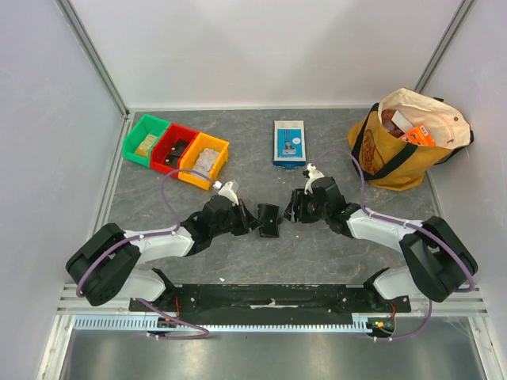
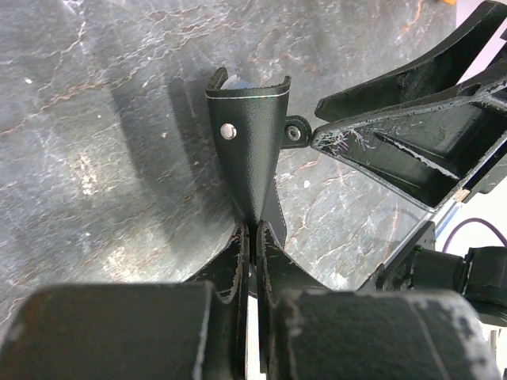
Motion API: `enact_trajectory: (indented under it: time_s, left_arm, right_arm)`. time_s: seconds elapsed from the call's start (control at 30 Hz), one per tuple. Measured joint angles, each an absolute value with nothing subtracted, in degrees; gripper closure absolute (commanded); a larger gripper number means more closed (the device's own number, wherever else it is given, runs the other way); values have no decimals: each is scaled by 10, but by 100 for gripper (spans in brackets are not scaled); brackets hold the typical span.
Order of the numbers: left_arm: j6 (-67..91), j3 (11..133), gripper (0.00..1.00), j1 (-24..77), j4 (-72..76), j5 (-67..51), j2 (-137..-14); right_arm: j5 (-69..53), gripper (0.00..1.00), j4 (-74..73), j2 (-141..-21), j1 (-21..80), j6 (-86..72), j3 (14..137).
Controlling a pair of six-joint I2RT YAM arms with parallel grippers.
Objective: Take the credit cards out of the card holder
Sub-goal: Open the card holder at the center of the board.
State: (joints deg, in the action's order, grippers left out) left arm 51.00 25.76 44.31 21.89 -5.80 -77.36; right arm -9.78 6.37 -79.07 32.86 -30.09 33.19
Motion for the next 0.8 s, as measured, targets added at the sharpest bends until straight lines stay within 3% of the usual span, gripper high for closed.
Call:
enact_trajectory:
  time_s: [0.27,0.37,0.43,0.6,0.8]
  left_arm:
    - [514,247,98,441,230,-49,-789]
    - [515,243,98,440,228,-45,-790]
    - [515,241,92,439,226,-43,-790]
    - [512,241,53,437,192,-24,-782]
    - [467,289,3,436,81,13,-771]
  right_arm:
    - [-126,45,118,-840,329,-319,326]
    - [-132,54,131,-846,329,-324,323]
    - [-131,65,133,-847,329,-326,323]
    - [-121,100,132,-848,329,-323,322]
    - [-118,100,134,-849,328,-326,312]
